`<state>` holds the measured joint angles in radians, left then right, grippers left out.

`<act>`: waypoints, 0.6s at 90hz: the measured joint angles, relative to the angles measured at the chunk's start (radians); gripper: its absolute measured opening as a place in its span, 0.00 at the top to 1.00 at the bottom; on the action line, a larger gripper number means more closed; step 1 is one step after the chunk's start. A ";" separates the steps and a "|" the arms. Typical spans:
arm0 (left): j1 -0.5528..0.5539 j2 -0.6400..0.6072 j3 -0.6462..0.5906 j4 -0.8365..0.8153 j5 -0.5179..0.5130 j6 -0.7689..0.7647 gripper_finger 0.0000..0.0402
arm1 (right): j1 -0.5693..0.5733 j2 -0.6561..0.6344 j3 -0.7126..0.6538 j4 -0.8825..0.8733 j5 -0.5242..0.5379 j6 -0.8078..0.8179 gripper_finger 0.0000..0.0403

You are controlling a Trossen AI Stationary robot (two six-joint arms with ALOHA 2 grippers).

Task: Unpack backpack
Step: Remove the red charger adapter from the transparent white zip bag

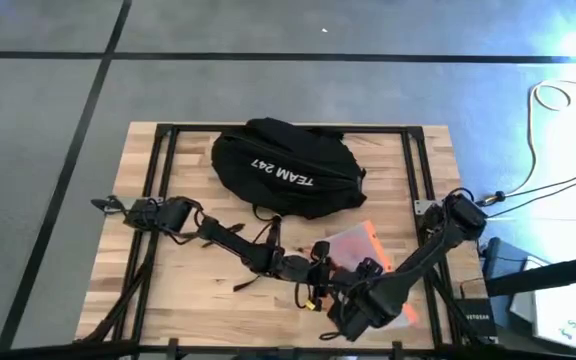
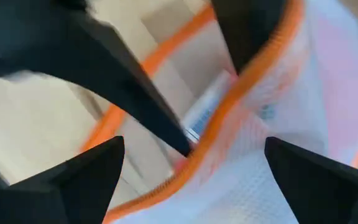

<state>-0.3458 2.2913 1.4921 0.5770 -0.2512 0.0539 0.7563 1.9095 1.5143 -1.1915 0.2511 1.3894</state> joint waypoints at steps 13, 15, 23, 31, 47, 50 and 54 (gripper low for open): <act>0.000 0.000 0.000 -0.010 0.001 -0.002 0.58 | 0.002 0.000 0.000 -0.073 -0.050 0.017 0.14; 0.000 0.000 0.000 -0.011 0.003 -0.002 0.58 | 0.003 0.000 0.000 -0.082 -0.062 0.016 0.15; 0.000 0.000 0.000 -0.011 0.004 -0.002 0.58 | 0.003 -0.001 0.000 -0.116 -0.112 0.023 0.24; 0.000 0.000 0.000 -0.011 0.005 -0.002 0.58 | 0.008 -0.001 0.000 -0.128 -0.130 0.021 0.37; -0.001 0.000 0.000 -0.011 0.087 -0.039 0.58 | 0.018 -0.002 0.000 -0.153 -0.128 0.015 0.69; 0.000 0.000 0.000 -0.008 0.157 -0.038 0.58 | 0.019 -0.002 0.000 -0.147 -0.123 0.014 0.75; -0.001 0.000 0.000 0.003 0.240 -0.026 0.58 | 0.028 -0.002 0.000 -0.139 -0.119 0.008 0.83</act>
<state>-0.3468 2.2913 1.4921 0.5799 -0.0110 0.0281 0.7839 1.9072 1.5139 -1.3300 0.1322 1.3973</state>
